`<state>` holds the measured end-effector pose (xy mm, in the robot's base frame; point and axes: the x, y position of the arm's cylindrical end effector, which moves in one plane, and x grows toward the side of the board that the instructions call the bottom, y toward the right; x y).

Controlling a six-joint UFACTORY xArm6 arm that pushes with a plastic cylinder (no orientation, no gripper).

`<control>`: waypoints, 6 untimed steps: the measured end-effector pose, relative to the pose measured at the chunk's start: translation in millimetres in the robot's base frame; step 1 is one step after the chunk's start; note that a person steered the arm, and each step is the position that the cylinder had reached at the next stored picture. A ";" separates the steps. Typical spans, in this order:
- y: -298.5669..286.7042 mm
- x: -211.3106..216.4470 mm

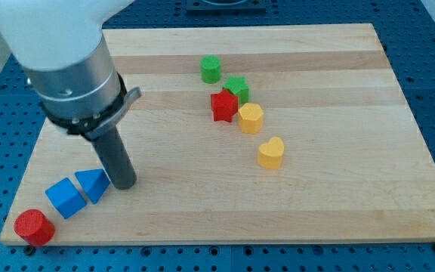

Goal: Push the blue triangle into the cube

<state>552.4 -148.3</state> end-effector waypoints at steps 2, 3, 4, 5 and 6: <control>-4.5 9.0; -28.1 9.0; -49.7 9.0; -48.8 9.0; -11.4 6.5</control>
<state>558.9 -159.6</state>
